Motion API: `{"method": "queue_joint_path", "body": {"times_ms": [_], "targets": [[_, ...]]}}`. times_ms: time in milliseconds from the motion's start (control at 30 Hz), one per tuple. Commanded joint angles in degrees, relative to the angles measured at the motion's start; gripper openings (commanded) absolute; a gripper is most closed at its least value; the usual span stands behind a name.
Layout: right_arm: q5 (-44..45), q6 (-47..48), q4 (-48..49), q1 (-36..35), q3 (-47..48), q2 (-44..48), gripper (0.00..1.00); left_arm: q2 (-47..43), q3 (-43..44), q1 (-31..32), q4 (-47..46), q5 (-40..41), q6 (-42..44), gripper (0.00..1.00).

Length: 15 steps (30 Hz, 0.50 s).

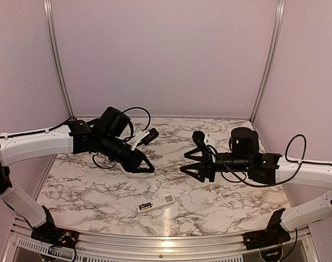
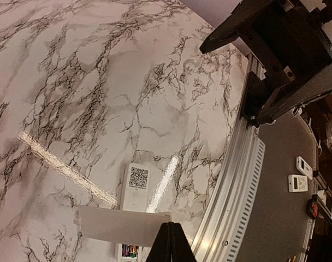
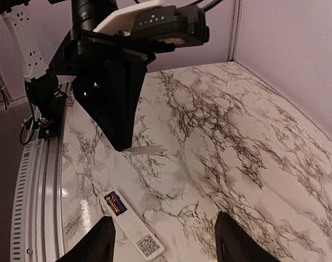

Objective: Load the batteries into the remote control
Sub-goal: Pass from the left arm to the right

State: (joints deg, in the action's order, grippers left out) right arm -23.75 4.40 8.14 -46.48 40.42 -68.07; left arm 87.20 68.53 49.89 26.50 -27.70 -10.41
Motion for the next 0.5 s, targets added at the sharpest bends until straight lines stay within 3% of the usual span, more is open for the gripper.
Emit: {"method": "queue_joint_path", "body": {"times_ms": [0,167,467], "targets": [[-4.2,7.3,2.1,-4.1,-1.4,1.7,0.61,-3.7,0.3,0.0,5.2,-10.5,9.0,0.0],[-4.9,10.3,-1.3,-9.0,1.7,1.3,0.61,-7.1,-2.6,0.2,1.8,-22.7,12.1,0.0],[1.1,15.2,-8.7,-17.4,7.5,2.4,0.62,-7.0,-3.2,3.5,5.7,-29.3,15.9,0.0]]}}
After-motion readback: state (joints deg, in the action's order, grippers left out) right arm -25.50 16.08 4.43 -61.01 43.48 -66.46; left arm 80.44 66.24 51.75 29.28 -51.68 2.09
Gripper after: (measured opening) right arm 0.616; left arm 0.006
